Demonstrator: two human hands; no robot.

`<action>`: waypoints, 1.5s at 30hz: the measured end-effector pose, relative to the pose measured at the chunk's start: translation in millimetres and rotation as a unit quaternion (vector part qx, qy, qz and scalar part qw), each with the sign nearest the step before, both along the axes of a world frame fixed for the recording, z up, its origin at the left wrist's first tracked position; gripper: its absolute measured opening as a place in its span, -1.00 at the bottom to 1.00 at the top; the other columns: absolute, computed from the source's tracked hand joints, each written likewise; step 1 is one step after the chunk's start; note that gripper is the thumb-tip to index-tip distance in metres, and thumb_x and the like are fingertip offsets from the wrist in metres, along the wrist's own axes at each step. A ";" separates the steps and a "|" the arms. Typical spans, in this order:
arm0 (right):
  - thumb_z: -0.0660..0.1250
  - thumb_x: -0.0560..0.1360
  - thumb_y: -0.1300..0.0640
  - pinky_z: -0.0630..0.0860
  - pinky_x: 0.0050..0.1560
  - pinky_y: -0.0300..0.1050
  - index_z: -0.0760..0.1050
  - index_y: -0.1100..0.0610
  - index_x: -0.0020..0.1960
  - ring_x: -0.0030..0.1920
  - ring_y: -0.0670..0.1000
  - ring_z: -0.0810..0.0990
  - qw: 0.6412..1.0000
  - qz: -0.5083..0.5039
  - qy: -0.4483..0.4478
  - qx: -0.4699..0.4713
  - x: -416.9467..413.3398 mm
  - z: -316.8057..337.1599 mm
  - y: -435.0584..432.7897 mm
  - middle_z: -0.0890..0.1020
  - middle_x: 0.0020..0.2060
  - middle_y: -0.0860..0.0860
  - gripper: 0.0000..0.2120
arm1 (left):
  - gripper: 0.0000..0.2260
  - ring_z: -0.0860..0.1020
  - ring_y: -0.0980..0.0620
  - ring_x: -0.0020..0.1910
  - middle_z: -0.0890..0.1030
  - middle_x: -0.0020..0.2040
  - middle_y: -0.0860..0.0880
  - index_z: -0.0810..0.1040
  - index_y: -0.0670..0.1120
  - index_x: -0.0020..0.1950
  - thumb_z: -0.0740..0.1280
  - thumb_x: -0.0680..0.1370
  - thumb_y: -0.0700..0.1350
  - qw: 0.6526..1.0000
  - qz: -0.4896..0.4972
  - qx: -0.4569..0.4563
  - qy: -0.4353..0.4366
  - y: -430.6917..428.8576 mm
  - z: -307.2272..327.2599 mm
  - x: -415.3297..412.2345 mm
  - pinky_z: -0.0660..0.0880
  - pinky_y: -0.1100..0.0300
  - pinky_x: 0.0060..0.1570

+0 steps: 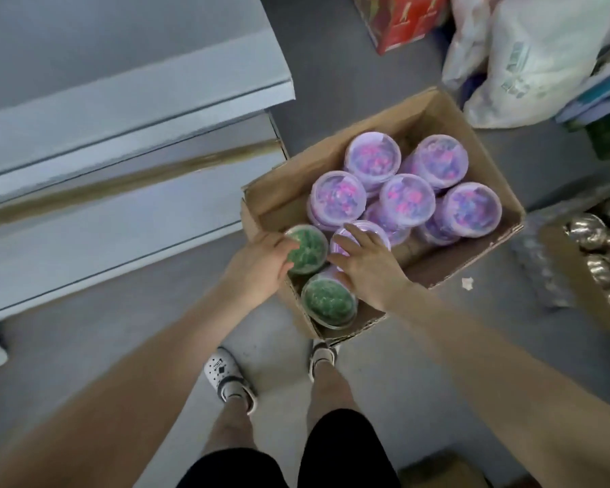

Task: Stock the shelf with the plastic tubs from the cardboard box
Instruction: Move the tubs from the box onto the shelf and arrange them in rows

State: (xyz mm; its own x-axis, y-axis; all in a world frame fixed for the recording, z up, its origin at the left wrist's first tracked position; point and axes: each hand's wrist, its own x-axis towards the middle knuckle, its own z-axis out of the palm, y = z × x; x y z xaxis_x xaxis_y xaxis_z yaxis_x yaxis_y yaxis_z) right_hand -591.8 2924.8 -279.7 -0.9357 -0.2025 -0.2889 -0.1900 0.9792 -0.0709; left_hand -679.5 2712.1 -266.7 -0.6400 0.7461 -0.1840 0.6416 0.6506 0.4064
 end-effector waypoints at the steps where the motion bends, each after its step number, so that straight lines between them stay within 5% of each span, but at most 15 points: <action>1: 0.49 0.30 -0.05 0.47 0.16 0.20 0.66 0.01 0.01 0.29 0.26 0.49 1.000 0.011 -0.019 0.004 -3.1 -13.6 -3.4 0.61 0.16 0.09 -0.69 | -0.72 0.55 -0.16 0.04 0.61 0.04 -0.12 0.56 -0.12 0.17 0.38 0.46 -0.17 1.000 0.008 -0.001 0.000 1.5 -11.2 0.8 0.56 -0.01 -0.01; 4: 0.51 0.24 -0.16 0.38 0.28 0.25 0.68 0.02 -0.05 0.36 0.27 0.42 0.998 0.026 -0.061 0.024 -1.9 -34.0 -11.8 0.55 0.26 0.14 -0.63 | -0.73 0.57 -0.16 0.01 0.62 0.03 -0.13 0.58 -0.14 0.14 0.41 0.45 -0.18 1.000 0.004 -0.002 0.007 4.3 -24.9 2.5 0.54 0.04 -0.02; 8: 0.55 0.18 0.10 0.40 0.29 0.23 0.68 0.11 -0.11 0.36 0.25 0.44 0.998 0.023 -0.055 0.024 1.5 -55.6 -11.7 0.55 0.25 0.16 -0.71 | -0.75 0.55 -0.14 0.04 0.62 0.04 -0.10 0.58 -0.13 0.14 0.38 0.47 -0.15 1.000 0.001 0.001 0.016 3.2 -44.4 -0.5 0.56 0.01 0.01; 16: 0.37 0.45 0.14 0.38 0.30 0.20 0.59 0.20 0.00 0.43 0.24 0.33 0.990 -0.082 -0.008 -0.119 15.9 -26.3 27.8 0.48 0.32 0.15 -0.83 | -0.72 0.55 -0.12 0.06 0.60 0.10 -0.11 0.52 -0.12 0.24 0.31 0.53 -0.15 1.000 -0.002 0.000 -0.009 4.4 -44.3 -14.0 0.49 0.03 0.09; 20: 0.18 0.53 0.02 0.50 0.17 0.06 0.58 0.24 0.00 0.20 0.22 0.54 0.949 -0.213 -0.004 -0.233 13.3 10.6 42.8 0.58 0.12 0.17 -0.68 | -0.69 0.54 -0.14 0.09 0.56 0.15 -0.13 0.50 -0.13 0.28 0.30 0.54 -0.14 0.999 0.008 -0.019 -0.035 9.2 -32.6 -19.4 0.48 0.02 0.07; 24: 0.22 0.60 0.09 0.33 0.02 -0.27 0.53 0.21 0.15 0.11 0.10 0.56 0.888 -0.352 -0.013 -0.295 -6.3 44.1 60.0 0.62 0.08 0.12 -0.76 | -0.71 0.55 -0.15 0.06 0.57 0.13 -0.13 0.52 -0.14 0.26 0.30 0.54 -0.17 0.999 0.010 -0.028 -0.032 20.6 -27.7 -32.2 0.47 0.05 0.04; 28: 0.20 0.61 0.07 0.36 -0.02 -0.12 0.53 0.20 0.12 0.05 0.17 0.56 0.860 -0.428 0.067 -0.270 -32.6 42.2 88.3 0.64 0.04 0.15 -0.76 | -0.68 0.49 -0.15 0.17 0.53 0.20 -0.13 0.47 -0.14 0.31 0.27 0.56 -0.14 0.997 0.005 -0.066 -0.035 40.9 -39.3 -52.1 0.43 0.03 0.13; 36: 0.21 0.58 0.06 0.46 -0.12 -0.06 0.56 0.23 -0.03 -0.12 0.14 0.58 0.874 -0.400 0.104 -0.256 -53.4 -3.6 118.5 0.66 -0.14 0.12 -0.75 | -0.85 0.56 -0.10 0.00 0.60 -0.06 -0.10 0.55 -0.12 0.05 0.22 0.56 -0.24 0.956 -0.052 -0.288 -0.013 76.4 -92.8 -71.6 0.48 0.08 -0.20; 45: 0.22 0.57 0.08 0.39 -0.20 -0.14 0.59 0.21 -0.09 -0.25 0.05 0.50 0.891 -0.361 0.112 -0.252 -61.6 -13.0 126.8 0.65 -0.22 0.09 -0.75 | -0.85 0.60 -0.14 0.00 0.59 0.03 -0.17 0.52 -0.18 0.10 0.25 0.59 -0.16 0.958 0.010 -0.274 -0.084 86.6 -95.2 -76.5 0.53 0.04 -0.09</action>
State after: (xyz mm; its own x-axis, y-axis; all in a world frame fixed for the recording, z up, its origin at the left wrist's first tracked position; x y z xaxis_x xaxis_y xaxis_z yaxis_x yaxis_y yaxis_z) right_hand -653.3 3051.6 -292.7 -0.8978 0.4237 -0.1204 0.4109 0.7072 -0.5754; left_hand -756.0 2798.7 -361.9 -0.5810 0.4951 -0.6460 0.5821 0.8075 0.0954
